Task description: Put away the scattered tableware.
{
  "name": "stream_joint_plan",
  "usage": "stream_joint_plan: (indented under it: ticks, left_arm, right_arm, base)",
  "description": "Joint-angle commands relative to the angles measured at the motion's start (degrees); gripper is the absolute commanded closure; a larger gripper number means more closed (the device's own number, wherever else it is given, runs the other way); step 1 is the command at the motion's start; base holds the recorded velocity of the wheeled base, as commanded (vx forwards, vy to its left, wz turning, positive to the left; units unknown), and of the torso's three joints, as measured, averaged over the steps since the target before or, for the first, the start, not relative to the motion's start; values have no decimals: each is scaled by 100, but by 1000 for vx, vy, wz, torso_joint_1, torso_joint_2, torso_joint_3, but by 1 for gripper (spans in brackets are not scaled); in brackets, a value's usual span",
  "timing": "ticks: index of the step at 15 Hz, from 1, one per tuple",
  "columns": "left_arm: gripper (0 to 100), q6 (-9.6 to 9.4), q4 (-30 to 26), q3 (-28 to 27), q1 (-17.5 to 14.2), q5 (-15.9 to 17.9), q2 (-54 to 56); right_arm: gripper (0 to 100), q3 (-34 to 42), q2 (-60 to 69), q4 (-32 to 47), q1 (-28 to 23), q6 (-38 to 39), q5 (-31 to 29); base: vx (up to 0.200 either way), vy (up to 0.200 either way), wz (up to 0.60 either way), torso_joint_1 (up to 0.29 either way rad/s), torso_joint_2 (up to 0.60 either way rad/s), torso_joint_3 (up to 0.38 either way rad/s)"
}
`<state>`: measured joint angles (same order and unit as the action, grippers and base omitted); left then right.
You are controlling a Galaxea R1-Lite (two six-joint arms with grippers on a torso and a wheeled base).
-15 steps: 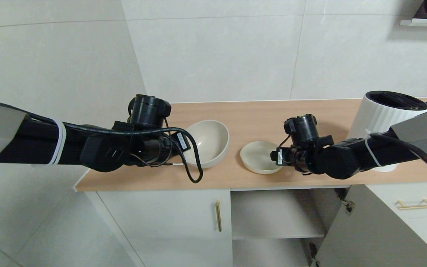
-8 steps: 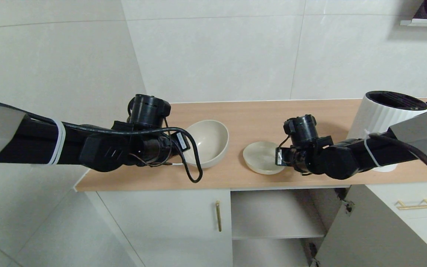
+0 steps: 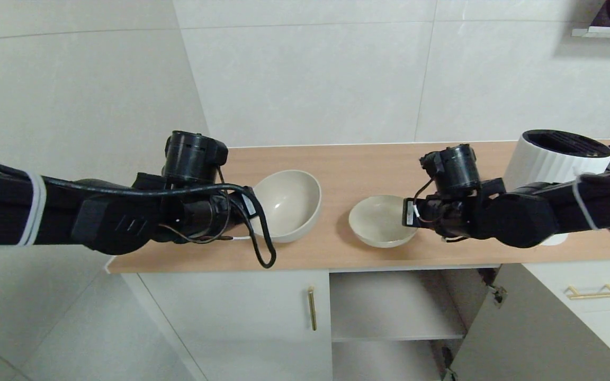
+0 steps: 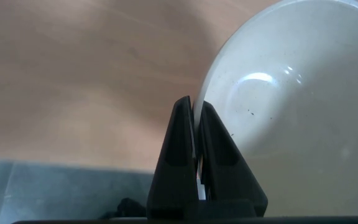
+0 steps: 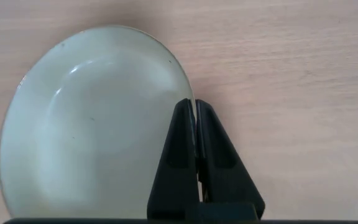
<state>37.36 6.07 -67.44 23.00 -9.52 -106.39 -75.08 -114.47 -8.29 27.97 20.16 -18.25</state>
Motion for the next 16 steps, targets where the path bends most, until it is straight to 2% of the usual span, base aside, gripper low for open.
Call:
stream_joint_plan:
  ticks: [1, 2, 4, 6, 7, 9, 11, 15, 16]
  left_arm:
    - [100, -142, 17, 424, -6, 20, 628]
    - [100, -203, 26, 627, -6, 29, 874]
    - [100, -230, 26, 811, -6, 38, 1059]
    - [100, -590, 35, 1400, -6, 73, 1542]
    - [100, -643, 52, 1585, 2, 179, 1700]
    - [100, -775, 237, 1857, 20, 618, 1858]
    - [100, -818, 386, 1945, 29, 768, 1832]
    - [100, -810, 386, 1945, 108, 768, 1727]
    - [100, -810, 386, 1945, 108, 776, 1727]
  right_arm:
    - [100, 538, 1155, 451, 42, 5, 471]
    - [100, 785, 1577, 741, 42, 5, 823]
    - [100, 952, 1788, 899, 42, 14, 981]
    - [100, 1409, 1972, 926, 34, 137, 1131]
    - [100, 1602, 2034, 908, 34, 163, 1271]
    - [100, 1751, 2166, 917, 7, 234, 1465]
    - [100, 1892, 2218, 890, -2, 251, 1473]
    - [100, 1945, 2183, 820, -72, 225, 1456]
    - [100, 1945, 2175, 820, -72, 225, 1447]
  base:
    - [0, 0, 0, 0, 0, 0]
    - [0, 0, 0, 0, 0, 0]
    - [0, 0, 0, 0, 0, 0]
    - [0, 0, 0, 0, 0, 0]
    - [0, 0, 0, 0, 0, 0]
    - [0, 0, 0, 0, 0, 0]
    - [0, 0, 0, 0, 0, 0]
    - [0, 0, 0, 0, 0, 0]
    - [-200, 0, 0, -2, 7, 12]
